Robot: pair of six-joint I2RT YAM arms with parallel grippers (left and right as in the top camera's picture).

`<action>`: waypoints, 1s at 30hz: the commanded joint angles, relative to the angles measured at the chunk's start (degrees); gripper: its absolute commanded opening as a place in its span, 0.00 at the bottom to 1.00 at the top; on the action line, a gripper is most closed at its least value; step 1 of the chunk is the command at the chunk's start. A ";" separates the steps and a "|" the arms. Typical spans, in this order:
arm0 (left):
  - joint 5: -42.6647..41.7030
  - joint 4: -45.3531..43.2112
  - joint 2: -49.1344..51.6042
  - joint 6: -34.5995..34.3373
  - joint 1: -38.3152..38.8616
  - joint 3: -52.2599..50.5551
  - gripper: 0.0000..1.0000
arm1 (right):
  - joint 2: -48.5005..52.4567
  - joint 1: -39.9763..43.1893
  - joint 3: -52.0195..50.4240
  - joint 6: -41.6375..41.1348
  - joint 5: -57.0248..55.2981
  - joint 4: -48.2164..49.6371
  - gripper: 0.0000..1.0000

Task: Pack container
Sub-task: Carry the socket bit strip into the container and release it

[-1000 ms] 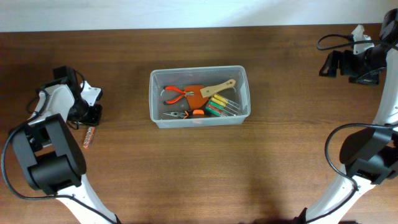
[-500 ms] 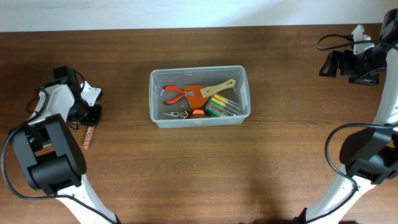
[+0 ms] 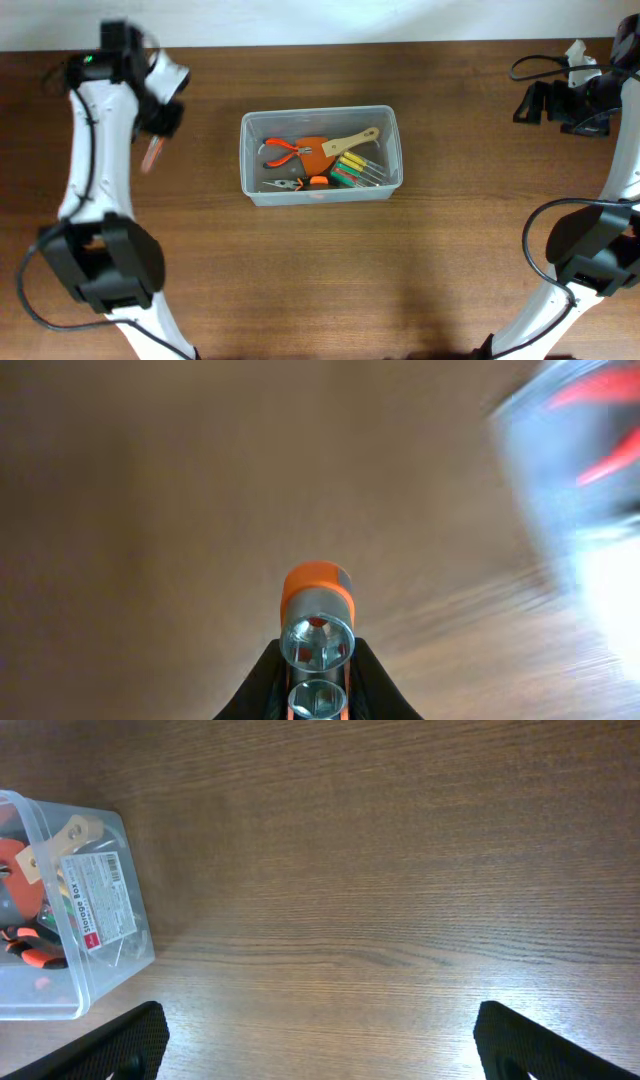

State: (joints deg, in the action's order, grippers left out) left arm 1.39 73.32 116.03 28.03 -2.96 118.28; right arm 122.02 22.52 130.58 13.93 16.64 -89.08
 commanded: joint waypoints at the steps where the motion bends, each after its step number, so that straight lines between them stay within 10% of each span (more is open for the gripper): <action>1: -4.24 0.83 -5.31 6.88 8.28 4.13 0.02 | 0.24 0.00 -0.31 0.11 0.74 0.09 0.98; 13: -6.12 0.63 2.69 32.04 31.01 1.31 0.02 | 0.24 0.00 -0.31 0.13 0.74 0.09 0.98; 21: 1.55 -1.38 14.38 33.31 31.41 1.01 0.06 | 0.24 0.00 -0.31 0.13 0.74 0.09 0.98; 24: 3.06 -1.84 16.48 33.16 31.41 1.01 0.24 | 0.24 0.00 -0.31 0.13 0.74 0.09 0.98; 26: 3.21 -2.38 16.85 32.92 31.41 1.01 0.99 | 0.24 0.00 -0.31 0.13 0.74 0.09 0.98; 30: 6.36 -3.39 16.46 23.21 31.47 3.65 0.99 | 0.24 0.00 -0.31 0.13 0.74 0.09 0.98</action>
State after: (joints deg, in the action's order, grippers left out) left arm 4.62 70.26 133.73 57.80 28.75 119.31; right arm 122.02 22.52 130.58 13.91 16.64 -89.08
